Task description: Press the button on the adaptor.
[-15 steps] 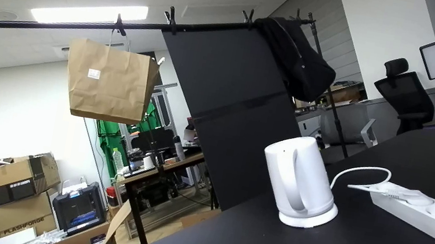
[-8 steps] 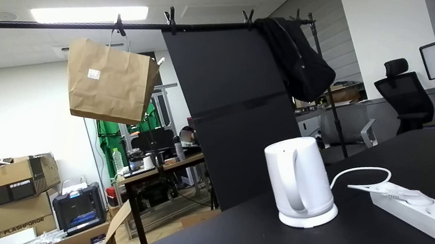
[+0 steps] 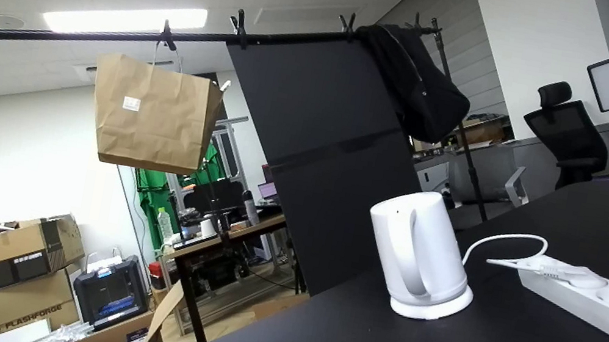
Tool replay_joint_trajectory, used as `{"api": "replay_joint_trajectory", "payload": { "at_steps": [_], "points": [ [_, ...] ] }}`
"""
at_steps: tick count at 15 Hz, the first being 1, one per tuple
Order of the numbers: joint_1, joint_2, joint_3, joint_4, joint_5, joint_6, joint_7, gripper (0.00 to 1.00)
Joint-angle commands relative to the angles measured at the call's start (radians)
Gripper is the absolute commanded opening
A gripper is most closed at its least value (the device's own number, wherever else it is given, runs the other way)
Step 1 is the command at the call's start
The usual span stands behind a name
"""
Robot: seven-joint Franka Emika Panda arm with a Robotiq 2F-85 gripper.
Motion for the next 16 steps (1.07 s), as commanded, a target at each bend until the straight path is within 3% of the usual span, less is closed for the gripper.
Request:
{"api": "replay_joint_trajectory", "payload": {
  "at_steps": [1, 7, 9, 16],
  "points": [
    [0.006, 0.0, -0.006, 0.001, -0.001, -0.002, 0.001, 1.0],
    [0.018, 0.08, 0.052, -0.038, -0.037, 0.133, 0.14, 1.0],
    [0.028, 0.125, 0.066, -0.044, -0.047, 0.156, 0.161, 0.74],
    [0.069, 0.26, 0.056, -0.046, -0.064, 0.284, 0.191, 0.25]
  ]
}}
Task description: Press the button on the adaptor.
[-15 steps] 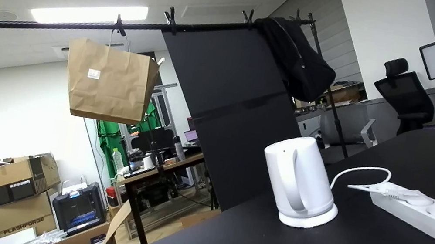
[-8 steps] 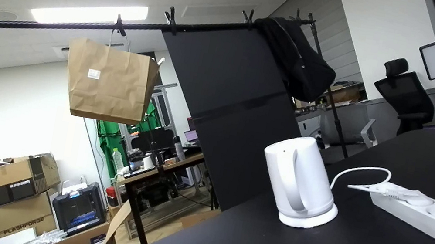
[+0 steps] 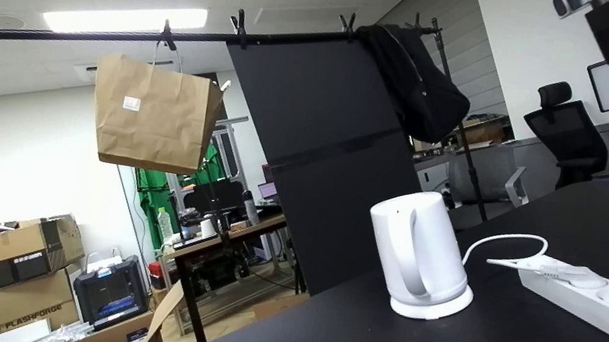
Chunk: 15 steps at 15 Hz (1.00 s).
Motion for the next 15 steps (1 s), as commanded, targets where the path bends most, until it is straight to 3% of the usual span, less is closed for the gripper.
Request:
{"api": "replay_joint_trajectory", "payload": {
  "at_steps": [1, 4, 8, 15],
  "points": [
    [0.025, 0.056, -0.017, 0.004, -0.027, 0.049, 0.051, 0.19],
    [0.041, 0.099, -0.026, 0.004, -0.026, 0.074, 0.056, 0.0],
    [0.066, 0.147, -0.045, 0.005, -0.058, 0.101, 0.1, 0.0],
    [0.114, 0.218, -0.093, 0.013, -0.096, 0.121, 0.296, 0.0]
  ]
}}
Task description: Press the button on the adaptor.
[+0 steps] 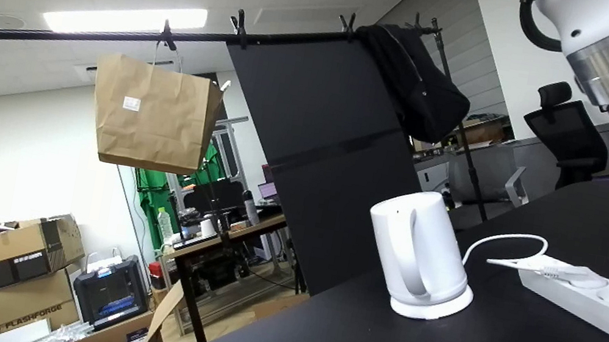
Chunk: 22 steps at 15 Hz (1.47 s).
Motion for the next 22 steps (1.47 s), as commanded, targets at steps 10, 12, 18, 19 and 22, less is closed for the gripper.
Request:
{"api": "replay_joint_trajectory", "payload": {
  "at_steps": [10, 12, 18, 19, 22],
  "points": [
    [0.076, 0.084, -0.086, 0.013, -0.072, 0.105, 0.266, 0.0],
    [0.085, 0.097, -0.096, 0.014, -0.076, 0.118, 0.279, 0.0],
    [0.117, 0.132, -0.124, 0.019, -0.095, 0.141, 0.316, 0.0],
    [0.121, 0.137, -0.128, 0.02, -0.096, 0.144, 0.32, 0.0],
    [0.13, 0.151, -0.141, 0.021, -0.1, 0.152, 0.327, 0.0]
  ]
}}
